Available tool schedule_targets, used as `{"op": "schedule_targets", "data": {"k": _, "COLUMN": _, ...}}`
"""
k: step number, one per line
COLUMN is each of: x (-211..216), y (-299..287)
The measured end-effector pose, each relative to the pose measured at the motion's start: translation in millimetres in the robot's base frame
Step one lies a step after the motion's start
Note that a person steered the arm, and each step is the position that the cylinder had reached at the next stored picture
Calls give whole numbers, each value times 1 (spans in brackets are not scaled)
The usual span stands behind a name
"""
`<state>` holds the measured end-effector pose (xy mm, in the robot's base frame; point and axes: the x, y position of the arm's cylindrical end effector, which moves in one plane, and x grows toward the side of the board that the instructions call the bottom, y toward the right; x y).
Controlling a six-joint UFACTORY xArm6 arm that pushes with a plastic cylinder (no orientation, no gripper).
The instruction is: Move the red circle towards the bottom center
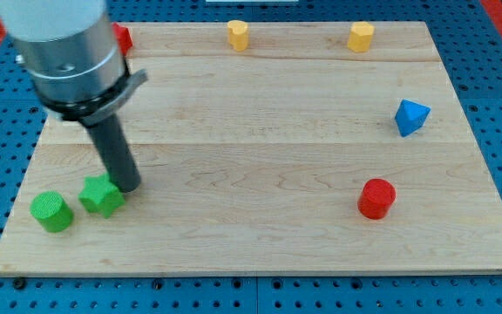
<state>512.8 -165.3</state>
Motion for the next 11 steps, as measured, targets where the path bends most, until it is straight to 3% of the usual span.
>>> {"op": "schedule_targets", "data": {"k": 1, "x": 3, "y": 0}}
{"op": "schedule_targets", "data": {"k": 2, "x": 25, "y": 64}}
{"op": "schedule_targets", "data": {"k": 4, "x": 69, "y": 269}}
{"op": "schedule_targets", "data": {"k": 5, "x": 65, "y": 338}}
{"op": "schedule_targets", "data": {"k": 6, "x": 16, "y": 359}}
{"op": "schedule_targets", "data": {"k": 8, "x": 13, "y": 175}}
{"op": "schedule_targets", "data": {"k": 9, "x": 8, "y": 282}}
{"op": "schedule_targets", "data": {"k": 10, "x": 42, "y": 317}}
{"op": "schedule_targets", "data": {"k": 11, "x": 51, "y": 248}}
